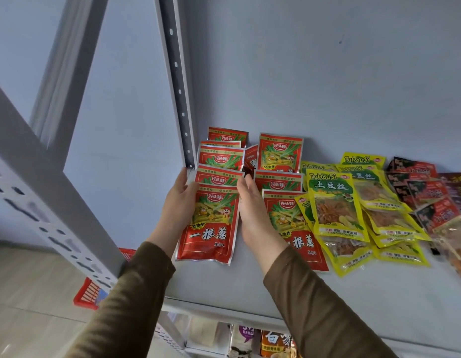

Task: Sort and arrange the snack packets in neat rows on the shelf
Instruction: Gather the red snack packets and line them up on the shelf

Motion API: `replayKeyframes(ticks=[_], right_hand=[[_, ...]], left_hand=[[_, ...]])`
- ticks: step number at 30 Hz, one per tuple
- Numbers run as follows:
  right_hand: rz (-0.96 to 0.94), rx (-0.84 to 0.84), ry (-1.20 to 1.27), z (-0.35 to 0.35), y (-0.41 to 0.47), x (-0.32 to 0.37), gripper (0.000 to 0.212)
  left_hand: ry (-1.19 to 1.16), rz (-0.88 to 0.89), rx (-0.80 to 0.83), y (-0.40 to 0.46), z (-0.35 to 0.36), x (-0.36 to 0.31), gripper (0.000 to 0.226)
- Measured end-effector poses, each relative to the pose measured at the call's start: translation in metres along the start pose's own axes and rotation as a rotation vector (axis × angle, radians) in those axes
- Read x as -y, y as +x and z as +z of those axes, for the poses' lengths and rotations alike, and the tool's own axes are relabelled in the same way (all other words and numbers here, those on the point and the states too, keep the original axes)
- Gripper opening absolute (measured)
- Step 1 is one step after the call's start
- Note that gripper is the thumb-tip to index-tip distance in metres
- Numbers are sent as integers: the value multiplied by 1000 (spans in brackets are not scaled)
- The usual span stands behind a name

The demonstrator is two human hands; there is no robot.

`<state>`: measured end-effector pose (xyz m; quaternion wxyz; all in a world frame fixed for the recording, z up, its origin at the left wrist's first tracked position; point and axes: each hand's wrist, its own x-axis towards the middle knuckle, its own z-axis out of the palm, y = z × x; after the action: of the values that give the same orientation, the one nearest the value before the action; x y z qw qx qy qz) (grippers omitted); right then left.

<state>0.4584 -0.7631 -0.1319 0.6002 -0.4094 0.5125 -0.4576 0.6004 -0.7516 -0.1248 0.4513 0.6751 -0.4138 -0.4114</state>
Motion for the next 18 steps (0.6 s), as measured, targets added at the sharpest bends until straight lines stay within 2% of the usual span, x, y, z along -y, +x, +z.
replayKeyframes(ticks=[6,11,14,16,18], right_hand=[[-16,19,-46,-3,-23,-23,48],[-30,10,-79,12,-28,-25,54],[-170,-11,-142,2,-38,-18,56],[-340,-66,-221,-15,-46,-10,52],[-424,-130,-253,-39,-48,-4,49]], left_hand=[[-3,-89,41,-19,-3,13,45],[47,-54,53,-25,-1,6,46],[111,-60,-8,-29,-2,3,58],[264,69,-86,-33,-1,-1,63],[318,273,-107,-43,9,-8,61]])
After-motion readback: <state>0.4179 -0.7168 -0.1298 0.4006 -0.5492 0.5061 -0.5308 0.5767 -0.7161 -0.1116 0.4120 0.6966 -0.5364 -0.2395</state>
